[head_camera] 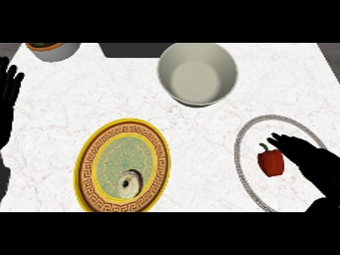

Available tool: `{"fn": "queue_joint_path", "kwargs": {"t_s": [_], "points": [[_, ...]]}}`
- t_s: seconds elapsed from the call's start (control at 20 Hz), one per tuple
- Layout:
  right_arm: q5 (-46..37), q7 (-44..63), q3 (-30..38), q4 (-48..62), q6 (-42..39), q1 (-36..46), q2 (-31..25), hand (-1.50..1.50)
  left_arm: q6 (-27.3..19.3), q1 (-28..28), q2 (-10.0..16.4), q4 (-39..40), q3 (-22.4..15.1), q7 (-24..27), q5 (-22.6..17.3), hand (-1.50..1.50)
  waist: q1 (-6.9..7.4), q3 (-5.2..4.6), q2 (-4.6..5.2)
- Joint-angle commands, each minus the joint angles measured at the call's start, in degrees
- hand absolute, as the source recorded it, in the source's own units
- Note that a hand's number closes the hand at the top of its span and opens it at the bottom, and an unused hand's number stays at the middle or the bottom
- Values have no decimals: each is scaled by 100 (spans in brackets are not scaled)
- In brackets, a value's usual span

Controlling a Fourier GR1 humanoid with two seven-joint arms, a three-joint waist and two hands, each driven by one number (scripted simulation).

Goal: Pick the bell pepper from the placemat and place it in the bowl

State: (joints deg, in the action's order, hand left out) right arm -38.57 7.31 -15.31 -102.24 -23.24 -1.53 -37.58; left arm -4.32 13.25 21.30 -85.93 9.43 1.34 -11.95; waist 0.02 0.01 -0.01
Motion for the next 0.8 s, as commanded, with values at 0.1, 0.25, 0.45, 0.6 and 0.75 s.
{"fn": "queue_joint_path", "kwargs": {"t_s": [0.1, 0.25, 0.45, 0.6, 0.75], "points": [[-335, -962, 294, 718, 114, 184, 214, -150, 129, 14, -56, -92, 107, -82, 61, 0, 1, 0, 0], [-577, -982, 116, 1251, 18, 716, 599, -150, 76, 94, -200, 39, 77, 93, 176, 0, 17, 0, 5], [-1050, -1098, 165, 1088, 248, 174, 672, -150, -47, 105, -333, -94, 47, -60, 348, 0, -12, 0, 0], [-1286, -952, 82, 1478, 118, 631, 1062, -150, 361, 168, -95, 168, 326, -88, 113, 0, 5, 0, 4], [-1487, -1143, 130, 1555, 341, 318, 1103, -150, 282, 125, -292, 408, 241, 359, 367, 0, -12, -1, 4]]}}
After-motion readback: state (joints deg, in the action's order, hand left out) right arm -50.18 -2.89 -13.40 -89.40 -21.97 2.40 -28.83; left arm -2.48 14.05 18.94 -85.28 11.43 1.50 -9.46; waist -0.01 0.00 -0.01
